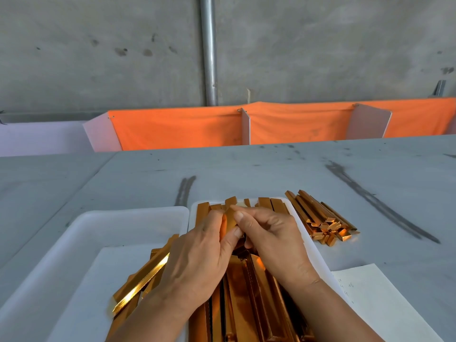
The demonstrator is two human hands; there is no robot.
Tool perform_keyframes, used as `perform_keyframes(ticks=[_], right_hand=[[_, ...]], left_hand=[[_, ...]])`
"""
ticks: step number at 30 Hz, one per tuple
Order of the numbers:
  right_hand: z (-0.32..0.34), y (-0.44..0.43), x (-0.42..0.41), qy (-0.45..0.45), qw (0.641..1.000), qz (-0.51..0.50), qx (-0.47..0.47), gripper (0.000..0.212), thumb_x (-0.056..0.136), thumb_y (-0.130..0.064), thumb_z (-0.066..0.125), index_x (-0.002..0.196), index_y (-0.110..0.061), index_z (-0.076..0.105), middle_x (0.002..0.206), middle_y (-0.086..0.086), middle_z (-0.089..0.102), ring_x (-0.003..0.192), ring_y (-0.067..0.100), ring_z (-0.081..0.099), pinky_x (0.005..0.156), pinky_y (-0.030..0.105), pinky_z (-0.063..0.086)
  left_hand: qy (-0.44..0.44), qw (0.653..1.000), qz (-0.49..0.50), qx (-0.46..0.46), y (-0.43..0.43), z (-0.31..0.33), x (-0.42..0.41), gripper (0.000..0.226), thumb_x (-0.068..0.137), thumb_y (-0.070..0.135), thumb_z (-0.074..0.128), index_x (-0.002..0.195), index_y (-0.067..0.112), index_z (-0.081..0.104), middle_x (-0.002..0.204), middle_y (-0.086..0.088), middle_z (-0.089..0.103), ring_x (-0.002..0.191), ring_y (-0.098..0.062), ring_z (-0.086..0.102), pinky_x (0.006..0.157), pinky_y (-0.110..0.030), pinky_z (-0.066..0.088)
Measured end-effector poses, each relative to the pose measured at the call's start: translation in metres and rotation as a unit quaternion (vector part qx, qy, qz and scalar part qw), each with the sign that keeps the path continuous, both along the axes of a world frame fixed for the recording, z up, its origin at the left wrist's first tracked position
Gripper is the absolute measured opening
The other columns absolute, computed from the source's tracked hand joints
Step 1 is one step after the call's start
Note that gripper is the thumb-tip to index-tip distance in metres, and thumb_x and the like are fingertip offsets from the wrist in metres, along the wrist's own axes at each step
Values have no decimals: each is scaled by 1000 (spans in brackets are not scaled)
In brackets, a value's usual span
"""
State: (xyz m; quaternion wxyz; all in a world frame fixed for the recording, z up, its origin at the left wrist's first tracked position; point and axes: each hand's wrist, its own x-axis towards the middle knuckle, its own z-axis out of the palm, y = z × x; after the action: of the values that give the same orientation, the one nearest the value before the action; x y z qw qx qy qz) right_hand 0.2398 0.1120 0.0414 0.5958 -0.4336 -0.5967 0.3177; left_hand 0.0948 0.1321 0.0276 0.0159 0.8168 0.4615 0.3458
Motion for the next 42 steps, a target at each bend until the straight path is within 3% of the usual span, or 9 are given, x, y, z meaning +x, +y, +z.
perform_keyframes(ticks=[2,5,10,17,22,25,32,37,42], right_hand=[[0,0,0,-3,1000,13,-6,24,90,-35,61,92,-55,73,90,-23,73,83,-4,67,71,13,50],[-2,2,1,-13,1000,22,-11,25,93,-28,61,96,-51,73,97,-22,74,89,-4,67,74,14,51],[-4,3,0,-9,999,31,-10,24,87,-40,57,106,-41,72,105,-18,74,98,1,67,74,16,52],[-5,4,1,-15,999,32,-20,23,92,-32,57,108,-39,71,98,-21,73,84,-5,65,69,14,51],[-2,1,4,43,999,8,-27,31,100,-23,52,108,-45,72,79,-7,71,53,10,60,58,19,52],[0,4,9,114,992,-8,-55,30,103,-19,47,111,-34,72,69,3,70,45,15,54,53,19,50],[-1,9,13,154,974,61,-152,28,102,-27,50,100,-13,74,84,27,66,43,17,43,47,22,41],[-3,9,12,167,973,79,-139,25,97,-28,58,97,-8,72,77,20,63,43,16,44,48,20,43],[-1,8,12,165,974,82,-132,27,85,-36,69,91,-10,73,73,16,62,45,16,45,49,19,45]], left_hand=[[-4,1000,7,10,0,1,0,31,91,68,19,98,39,30,62,14,46,51,-2,49,46,-13,31],[-3,1000,12,14,1,1,0,43,89,68,16,101,33,37,63,12,48,52,-4,52,46,-15,37],[0,999,25,20,4,0,0,47,89,68,15,106,32,38,62,12,47,52,-3,52,47,-13,35],[4,1000,24,15,4,1,0,48,87,69,12,105,32,37,63,13,45,51,-2,50,47,-11,30],[8,1000,18,17,1,4,1,45,87,69,18,104,32,36,58,10,40,47,-4,46,44,-12,25],[3,1000,0,15,-1,5,0,34,88,70,20,95,37,28,56,11,39,46,-6,46,41,-13,28],[19,999,-6,31,-4,9,1,37,90,76,11,88,40,18,53,13,31,40,-3,40,38,-11,20],[30,999,-13,28,-2,7,0,32,90,69,29,89,37,26,57,13,34,44,-5,42,44,-10,22],[45,998,-15,27,-1,6,0,36,89,69,26,93,34,32,61,12,40,49,-7,48,45,-11,25]])
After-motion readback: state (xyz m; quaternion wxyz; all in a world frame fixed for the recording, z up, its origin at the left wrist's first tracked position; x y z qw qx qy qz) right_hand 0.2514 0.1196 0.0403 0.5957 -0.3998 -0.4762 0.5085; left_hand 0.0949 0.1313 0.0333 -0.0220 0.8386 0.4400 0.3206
